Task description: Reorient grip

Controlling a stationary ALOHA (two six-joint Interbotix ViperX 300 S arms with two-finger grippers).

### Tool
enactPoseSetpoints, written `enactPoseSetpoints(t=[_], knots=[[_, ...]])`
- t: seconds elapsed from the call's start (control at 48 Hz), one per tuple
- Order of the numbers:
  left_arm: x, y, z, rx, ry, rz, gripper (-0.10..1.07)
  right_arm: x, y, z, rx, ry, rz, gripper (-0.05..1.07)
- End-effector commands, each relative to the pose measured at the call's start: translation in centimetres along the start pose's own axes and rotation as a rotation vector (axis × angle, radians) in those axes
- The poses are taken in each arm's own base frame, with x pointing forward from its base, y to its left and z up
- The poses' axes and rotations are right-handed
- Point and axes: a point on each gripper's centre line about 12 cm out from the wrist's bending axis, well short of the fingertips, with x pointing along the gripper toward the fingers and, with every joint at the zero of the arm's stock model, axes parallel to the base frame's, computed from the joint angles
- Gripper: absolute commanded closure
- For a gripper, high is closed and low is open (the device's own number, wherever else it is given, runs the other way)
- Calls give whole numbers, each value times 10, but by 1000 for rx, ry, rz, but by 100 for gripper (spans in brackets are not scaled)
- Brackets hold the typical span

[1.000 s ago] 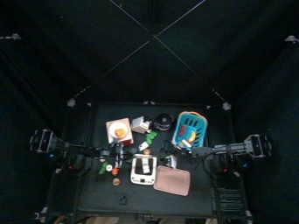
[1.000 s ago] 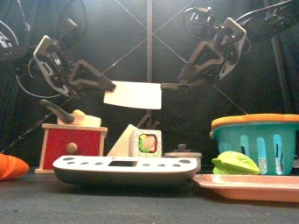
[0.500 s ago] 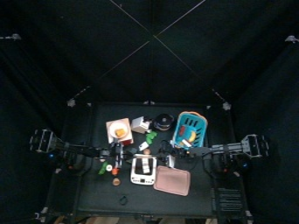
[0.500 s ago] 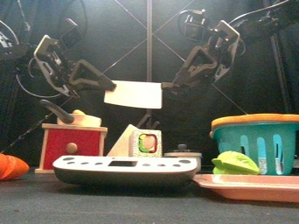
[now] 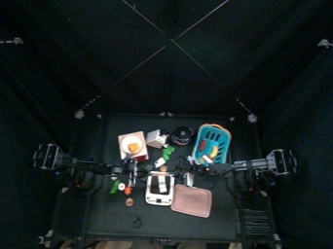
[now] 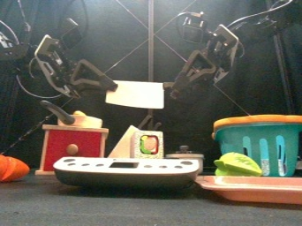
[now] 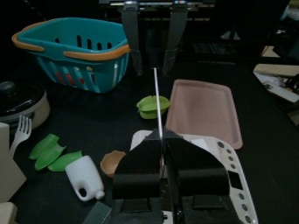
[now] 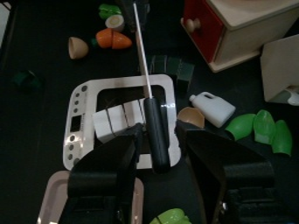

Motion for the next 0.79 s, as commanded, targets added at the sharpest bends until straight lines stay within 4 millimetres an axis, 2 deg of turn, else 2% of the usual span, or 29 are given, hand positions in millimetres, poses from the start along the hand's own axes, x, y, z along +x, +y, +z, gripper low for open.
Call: enactPoseSetpoints(t=[0.0,0.146,0.417,0.771], knots=[[4,-1,10,3,-37,-4,67,-4,0,14,2,-40,1,27],[4,-1,10,2,-37,-3,67,-4,-1,14,3,-36,-4,30],[4,-1,10,3,-37,-4,67,-5,-2,15,12,-39,-5,50],[4,-1,6,2,-26,-5,67,-5,-3,16,7,-41,-8,52]])
